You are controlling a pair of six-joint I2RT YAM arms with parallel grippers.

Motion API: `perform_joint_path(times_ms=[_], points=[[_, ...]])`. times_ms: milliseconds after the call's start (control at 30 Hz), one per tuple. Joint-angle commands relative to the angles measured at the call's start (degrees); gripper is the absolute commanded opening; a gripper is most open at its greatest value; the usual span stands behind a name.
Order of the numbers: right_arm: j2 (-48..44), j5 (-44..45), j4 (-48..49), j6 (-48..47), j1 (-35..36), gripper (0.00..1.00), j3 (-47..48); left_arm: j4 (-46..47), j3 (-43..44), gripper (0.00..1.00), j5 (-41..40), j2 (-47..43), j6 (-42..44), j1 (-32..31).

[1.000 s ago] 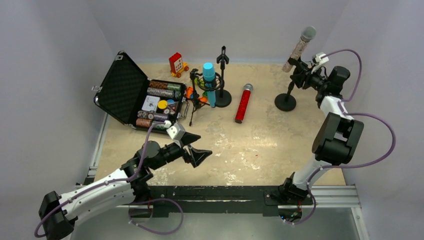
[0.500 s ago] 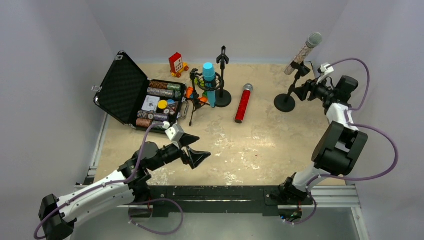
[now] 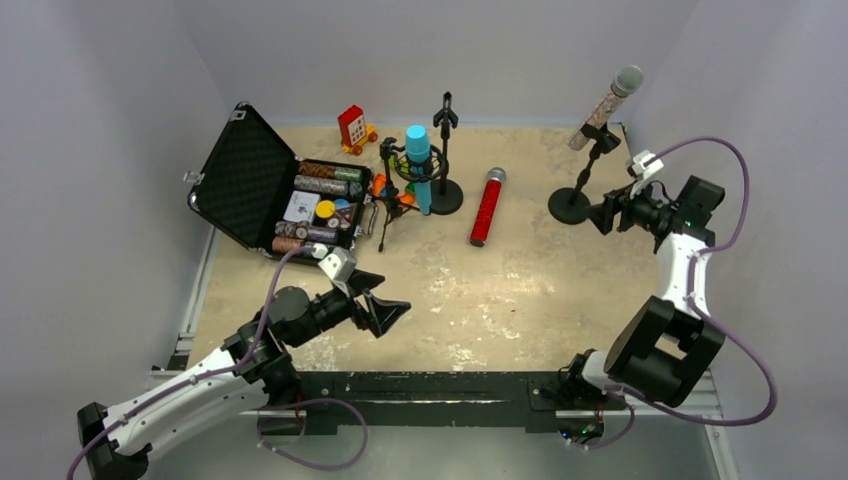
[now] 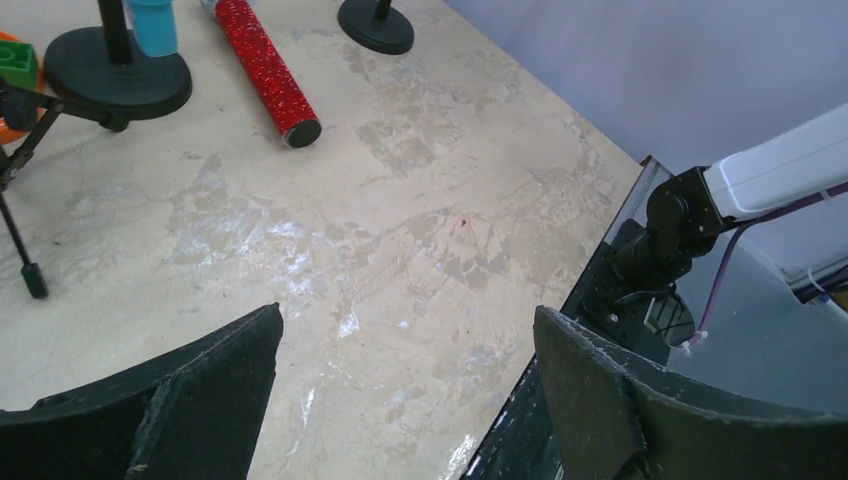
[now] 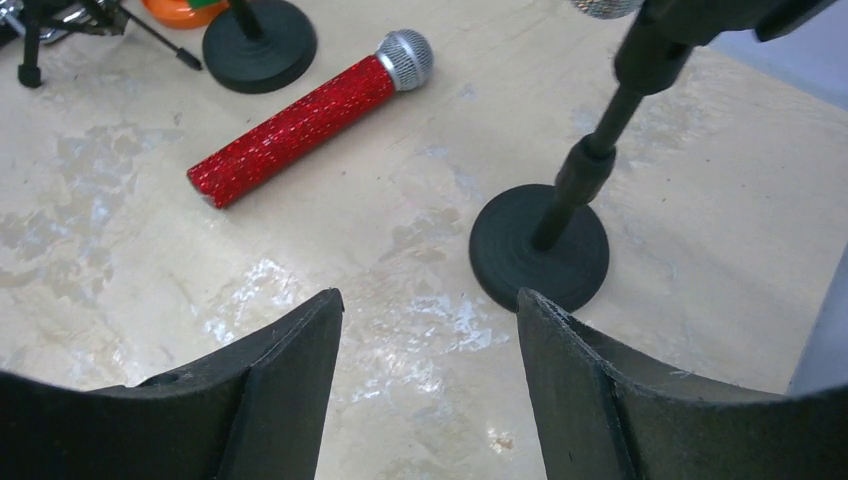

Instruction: Attach the microphones to the stand

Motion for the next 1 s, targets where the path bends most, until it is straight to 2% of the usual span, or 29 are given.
perform_joint_path(times_ms=[0,267,433,567,700,800,967], points=[[-4.73,-2.0,-10.31,-9.25,-0.28,0.68,-2.5,-9.88,5.12,0.99,-4.15,-2.18,-1.75,0.28],[-10.1,-3.76,-21.13,-15.59,1.66,0.68,-2.17,-21.03,9.42,0.99,-7.41,-3.13,-1.38,0.28],[-10.34,-0.09,-23.96,-15.45,14.34,0.68,2.34,-23.64,9.83,0.99,-10.88,-4.37,-1.53,0.28],[-6.34,-0.19,-17.98,-7.99,23.54,0.69,9.81,-25.33,10.42,0.99,-13.43,-4.3,-2.43,0.23],[2.85,0.27,-12.58,-0.38,30.22,0.69,21.05,-25.31,10.83,0.99,-15.14,-3.87,-3.83,0.28],[8.44,3.17,-1.68,9.02,34.45,0.69,25.46,-24.02,11.04,0.99,-16.2,-3.13,-4.12,0.23],[14.01,11.16,19.61,20.73,40.0,0.73,25.06,-23.51,13.15,0.99,-17.76,-0.33,-2.39,0.28]])
